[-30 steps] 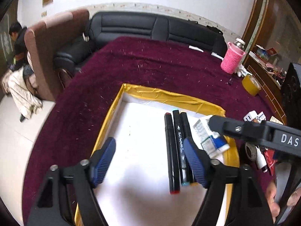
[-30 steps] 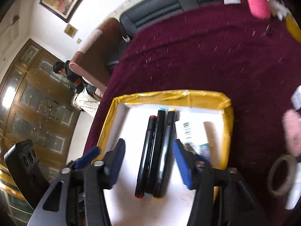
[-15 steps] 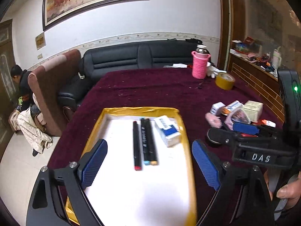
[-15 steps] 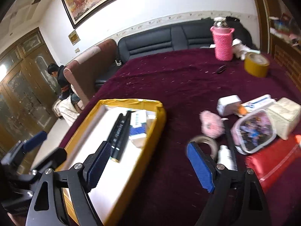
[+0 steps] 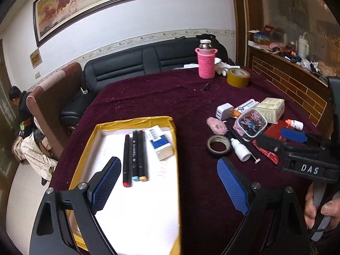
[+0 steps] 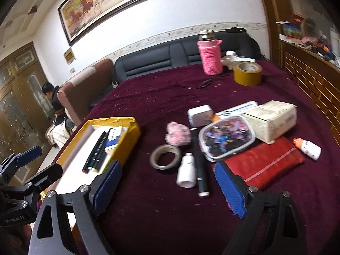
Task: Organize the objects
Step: 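Grasp the black tape roll with the left tool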
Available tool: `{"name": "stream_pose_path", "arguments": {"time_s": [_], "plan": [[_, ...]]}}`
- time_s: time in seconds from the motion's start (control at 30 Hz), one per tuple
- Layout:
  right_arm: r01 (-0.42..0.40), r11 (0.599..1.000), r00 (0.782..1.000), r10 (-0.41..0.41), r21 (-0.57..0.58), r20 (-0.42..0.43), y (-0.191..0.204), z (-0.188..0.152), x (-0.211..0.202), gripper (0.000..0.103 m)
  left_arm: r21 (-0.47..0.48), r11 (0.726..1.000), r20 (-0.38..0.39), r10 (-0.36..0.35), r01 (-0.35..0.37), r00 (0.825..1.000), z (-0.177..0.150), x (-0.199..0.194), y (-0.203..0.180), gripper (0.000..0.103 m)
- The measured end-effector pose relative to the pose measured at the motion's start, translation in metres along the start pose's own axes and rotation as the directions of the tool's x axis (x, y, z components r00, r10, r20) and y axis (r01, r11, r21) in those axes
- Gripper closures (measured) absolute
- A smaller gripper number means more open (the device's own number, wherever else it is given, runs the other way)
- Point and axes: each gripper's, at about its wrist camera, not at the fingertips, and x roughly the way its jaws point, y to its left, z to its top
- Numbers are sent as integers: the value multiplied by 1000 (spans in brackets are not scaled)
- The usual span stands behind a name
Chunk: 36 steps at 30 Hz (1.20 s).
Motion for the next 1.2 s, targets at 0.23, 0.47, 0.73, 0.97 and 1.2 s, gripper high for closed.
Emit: {"name": "stream_pose_path", "arguments": {"time_s": [0.23, 0.47, 0.73, 0.97, 1.2], "plan": [[29, 997, 999, -30, 69, 15, -42, -2, -8, 10, 41, 999, -44, -15, 16, 999, 1, 15, -26, 12], [72, 989, 996, -78, 132, 36, -84, 2, -5, 10, 6, 996, -131, -84, 85, 988, -1, 40, -34, 12], [126, 967, 983, -151, 221, 102, -133, 24, 9, 10, -78, 987, -205, -155, 142, 966, -3, 78, -33, 12], [96, 960, 986, -128, 262, 107, -152, 18, 9, 10, -101, 989, -227, -131, 111, 965, 11, 124, -45, 12], [97, 978, 985, -120, 183, 120, -133, 16, 5, 10, -2, 999, -244, -48, 49, 969, 22, 156, -58, 28]]}}
